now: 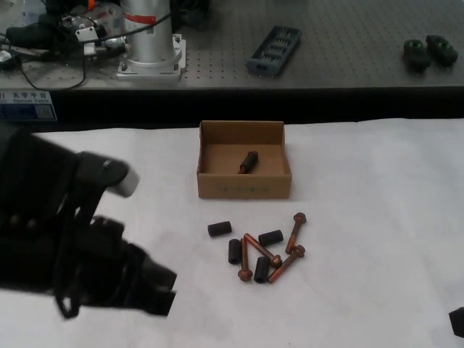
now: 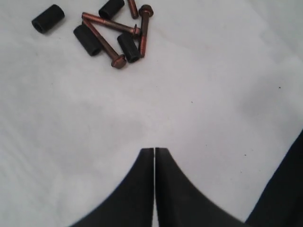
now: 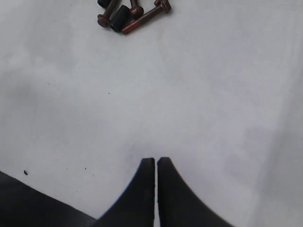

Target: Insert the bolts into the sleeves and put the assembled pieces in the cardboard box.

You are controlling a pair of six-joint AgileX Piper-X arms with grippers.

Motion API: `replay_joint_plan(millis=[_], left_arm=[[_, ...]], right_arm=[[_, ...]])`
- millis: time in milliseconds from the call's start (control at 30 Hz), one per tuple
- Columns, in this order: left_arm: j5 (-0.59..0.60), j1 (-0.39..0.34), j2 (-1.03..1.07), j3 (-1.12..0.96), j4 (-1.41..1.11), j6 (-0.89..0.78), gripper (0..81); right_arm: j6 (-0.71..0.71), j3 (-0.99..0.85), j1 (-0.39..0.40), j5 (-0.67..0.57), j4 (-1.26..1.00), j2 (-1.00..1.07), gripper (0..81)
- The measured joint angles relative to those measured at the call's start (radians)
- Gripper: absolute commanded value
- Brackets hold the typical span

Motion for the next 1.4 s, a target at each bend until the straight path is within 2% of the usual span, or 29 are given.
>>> replay_joint_plan(millis=[267,367,433,467,533,667,733,933,1133,1267,1400], left_arm=[[0.000,0.000,-0.027,0.007,-0.009,0.000,0.7],[0.000,0.000,-0.027,0.007,-0.009,0.000,0.7],[0.000,0.000,-0.027,0.007,-0.009,0.000,0.7],[0.000,0.000,-0.027,0.007,-0.012,0.000,0.7],[0.000,0.000,-0.027,0.007,-0.029,0.000,0.7],[0.000,0.000,-0.027,0.007,-0.104,0.000,0.7],[0.000,0.000,-0.027,0.007,-0.126,0.000,0.7],[0.000,0.000,-0.027,0.008,-0.147,0.000,0.7],[0.000,0.000,-0.027,0.008,-0.153,0.000,0.7],[0.000,0.000,-0.027,0.008,-0.152,0.000,0.7],[0.000,0.000,-0.027,0.008,-0.152,0.000,0.7]], right_arm=[[0.017,0.000,0.000,0.000,-0.034,0.000,2.0],[0.091,0.002,0.000,0.000,-0.068,0.000,1.6],[0.229,0.002,0.000,0.000,-0.139,0.028,1.0],[0.236,0.002,0.000,0.000,-0.139,0.030,0.3],[0.336,0.002,0.010,-0.019,-0.226,0.090,5.9],[0.433,0.002,0.035,-0.039,-0.307,0.193,22.8],[0.501,-0.009,0.057,-0.043,-0.343,0.277,27.2],[0.647,-0.095,0.144,-0.036,-0.441,0.595,24.9],[0.686,-0.193,0.175,-0.007,-0.480,0.752,25.1],[0.722,-0.332,0.186,0.008,-0.485,0.949,25.1],[0.734,-0.429,0.186,0.023,-0.459,1.003,25.1]])
